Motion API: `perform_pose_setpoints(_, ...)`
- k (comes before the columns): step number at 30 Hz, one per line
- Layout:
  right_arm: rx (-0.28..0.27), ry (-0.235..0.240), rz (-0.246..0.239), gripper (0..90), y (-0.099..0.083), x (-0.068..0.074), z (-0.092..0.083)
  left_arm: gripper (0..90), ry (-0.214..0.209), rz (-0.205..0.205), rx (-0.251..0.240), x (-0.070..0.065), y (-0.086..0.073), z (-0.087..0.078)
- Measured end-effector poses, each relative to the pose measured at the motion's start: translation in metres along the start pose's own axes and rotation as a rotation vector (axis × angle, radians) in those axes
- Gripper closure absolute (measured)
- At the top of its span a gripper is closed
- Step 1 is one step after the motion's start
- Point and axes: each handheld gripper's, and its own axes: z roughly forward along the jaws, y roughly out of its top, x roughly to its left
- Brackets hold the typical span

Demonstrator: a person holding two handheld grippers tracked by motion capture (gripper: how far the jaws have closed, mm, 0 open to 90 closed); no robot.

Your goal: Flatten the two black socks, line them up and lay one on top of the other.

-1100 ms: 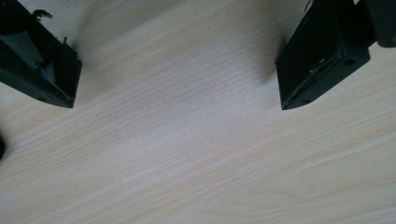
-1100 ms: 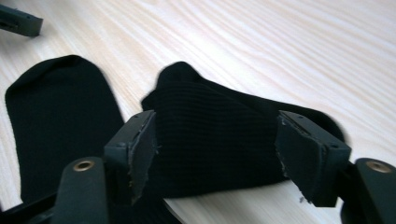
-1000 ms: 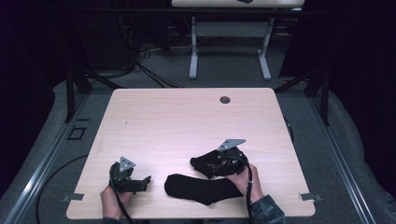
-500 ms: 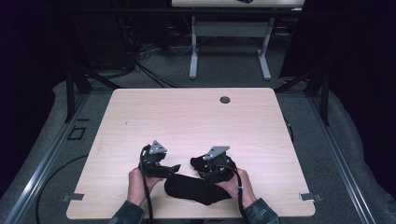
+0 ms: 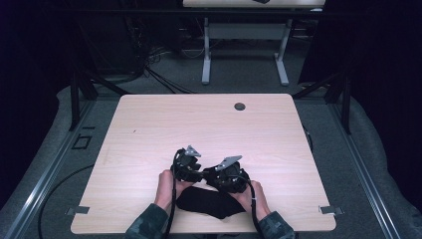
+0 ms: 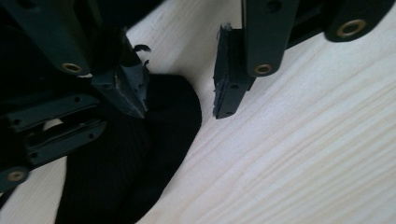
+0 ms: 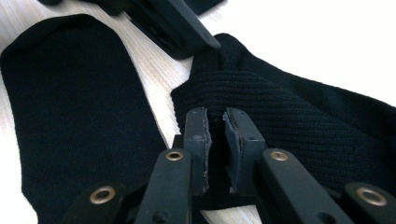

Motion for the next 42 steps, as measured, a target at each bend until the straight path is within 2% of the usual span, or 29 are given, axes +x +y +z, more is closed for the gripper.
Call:
perform_pose_setpoints(6, -0.003, 0.015, 0.015, 85.8, -0.003, -0.002, 0.002, 72.4, 0.027, 0.063, 0.057, -0.007, 0.003, 0.014)
perform_pose_setpoints(8, -0.010, 0.021, 0.020, 86.5, -0.003, -0.002, 0.002, 81.2, 0.036, 0.076, 0.054, -0.009, 0.003, 0.015)
perform_pose_setpoints(12, -0.039, 0.023, 0.025, 87.7, -0.003, -0.002, -0.003, 86.6, 0.045, 0.096, 0.055, -0.012, 0.003, 0.016)
perform_pose_setpoints(16, -0.078, 0.013, 0.039, 88.0, -0.001, -0.005, -0.016, 87.9, 0.047, 0.098, 0.049, -0.012, 0.003, 0.016)
perform_pose_setpoints(17, -0.098, 0.002, 0.044, 88.0, -0.001, -0.009, -0.025, 87.8, 0.048, 0.096, 0.049, -0.012, 0.003, 0.016)
perform_pose_setpoints(18, -0.098, 0.002, 0.044, 88.0, -0.001, -0.009, -0.025, 87.8, 0.048, 0.094, 0.049, -0.011, 0.002, 0.016)
perform_pose_setpoints(19, -0.123, -0.011, 0.065, 88.0, -0.002, -0.014, -0.034, 87.8, 0.049, 0.093, 0.050, -0.011, 0.002, 0.016)
perform_pose_setpoints(21, -0.132, -0.017, 0.073, 88.0, -0.002, -0.017, -0.038, 87.8, 0.049, 0.091, 0.043, -0.010, 0.001, 0.016)
perform_pose_setpoints(23, -0.162, -0.046, 0.111, 88.0, -0.008, -0.029, -0.051, 87.8, 0.049, 0.085, 0.037, -0.009, 0.000, 0.015)
perform_pose_setpoints(24, -0.162, -0.046, 0.111, 88.0, -0.008, -0.029, -0.051, 87.8, 0.050, 0.085, 0.035, -0.008, 0.000, 0.015)
perform_pose_setpoints(25, -0.180, -0.063, 0.128, 88.0, -0.012, -0.038, -0.058, 87.8, 0.052, 0.087, 0.035, -0.008, -0.001, 0.014)
perform_pose_setpoints(27, -0.191, -0.067, 0.139, 88.0, -0.013, -0.041, -0.060, 87.8, 0.055, 0.094, 0.036, -0.007, -0.002, 0.014)
perform_pose_setpoints(30, -0.204, -0.085, 0.178, 87.9, -0.020, -0.056, -0.070, 87.8, 0.052, 0.098, 0.036, -0.006, -0.002, 0.013)
perform_pose_setpoints(31, -0.214, -0.092, 0.205, 87.9, -0.024, -0.062, -0.073, 87.8, 0.050, 0.098, 0.037, -0.006, -0.002, 0.013)
perform_pose_setpoints(33, -0.218, -0.095, 0.214, 87.9, -0.025, -0.065, -0.075, 87.8, 0.048, 0.100, 0.039, -0.005, -0.002, 0.013)
perform_pose_setpoints(37, -0.229, -0.104, 0.281, 87.7, -0.037, -0.082, -0.080, 87.8, 0.052, 0.101, 0.042, -0.005, -0.003, 0.011)
perform_pose_setpoints(42, -0.202, -0.107, 0.301, 87.3, -0.050, -0.091, -0.079, 87.8, 0.051, 0.097, 0.044, -0.002, -0.005, 0.009)
